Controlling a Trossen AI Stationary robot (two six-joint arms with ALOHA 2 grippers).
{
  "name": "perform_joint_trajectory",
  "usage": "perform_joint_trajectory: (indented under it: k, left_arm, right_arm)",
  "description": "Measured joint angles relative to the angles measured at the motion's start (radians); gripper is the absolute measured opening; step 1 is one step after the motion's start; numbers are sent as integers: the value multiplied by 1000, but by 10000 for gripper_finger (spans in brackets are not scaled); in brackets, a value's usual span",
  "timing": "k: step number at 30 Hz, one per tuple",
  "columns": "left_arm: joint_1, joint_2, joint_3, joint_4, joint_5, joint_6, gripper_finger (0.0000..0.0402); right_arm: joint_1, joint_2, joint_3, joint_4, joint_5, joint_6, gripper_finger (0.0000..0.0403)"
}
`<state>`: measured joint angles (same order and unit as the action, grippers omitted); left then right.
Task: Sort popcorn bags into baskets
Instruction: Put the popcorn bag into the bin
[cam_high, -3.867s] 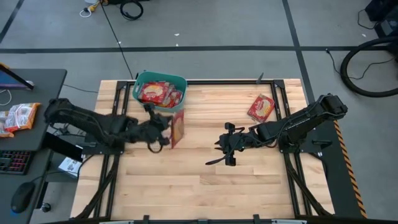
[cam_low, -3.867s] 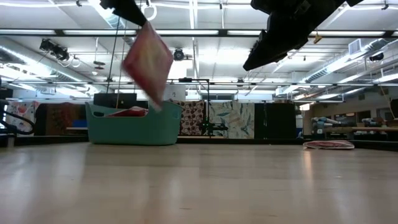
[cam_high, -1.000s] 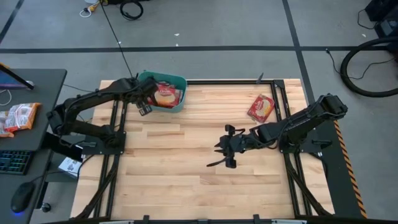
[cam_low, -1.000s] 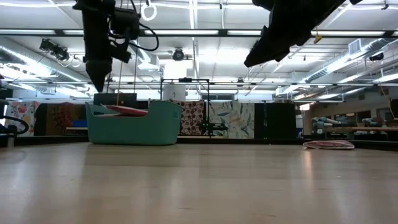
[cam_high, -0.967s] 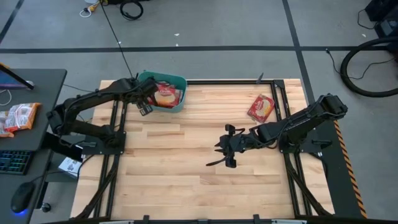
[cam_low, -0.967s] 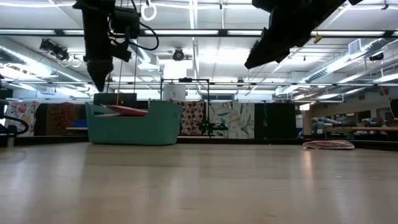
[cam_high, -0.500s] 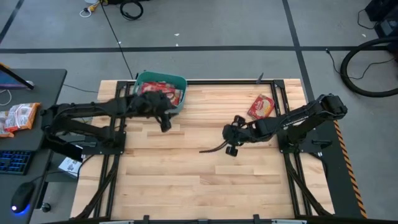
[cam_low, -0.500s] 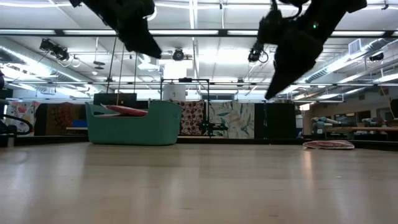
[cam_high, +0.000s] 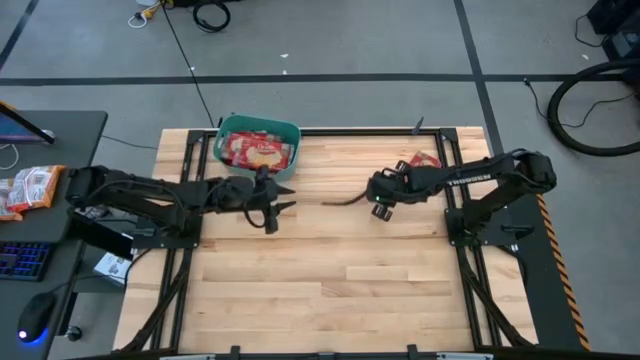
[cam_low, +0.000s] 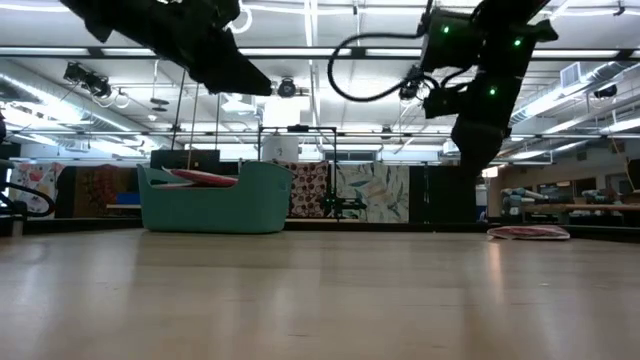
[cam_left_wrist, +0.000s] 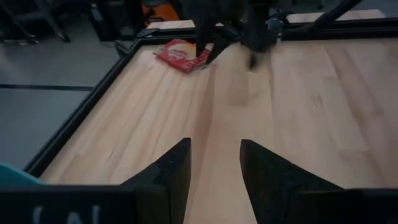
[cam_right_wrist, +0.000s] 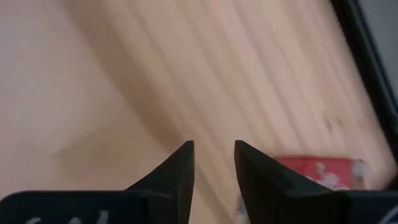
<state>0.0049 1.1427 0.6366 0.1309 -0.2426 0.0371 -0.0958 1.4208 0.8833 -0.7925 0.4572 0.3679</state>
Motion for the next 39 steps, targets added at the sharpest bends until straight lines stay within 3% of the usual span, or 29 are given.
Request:
perform_joint_trajectory:
  k: [7,14,25,33,39]
  left_arm:
    - [-68,0,-106,217,-120,53,142]
    - [-88,-39,-244,501,-171,157,142]
    - [-110,-250,-310,409,-173,142,142]
    - [-116,-268,-319,400,-173,131,142]
    - [-116,-268,-319,395,-172,104,142]
  right_arm:
    - [-132,17,1,-8,13,0,165]
    - [-178,149,0,-57,16,24,184]
    - [-229,260,1,-132,100,71,183]
    - [-241,278,0,-120,49,57,178]
    - [-242,305,0,-96,22,27,149]
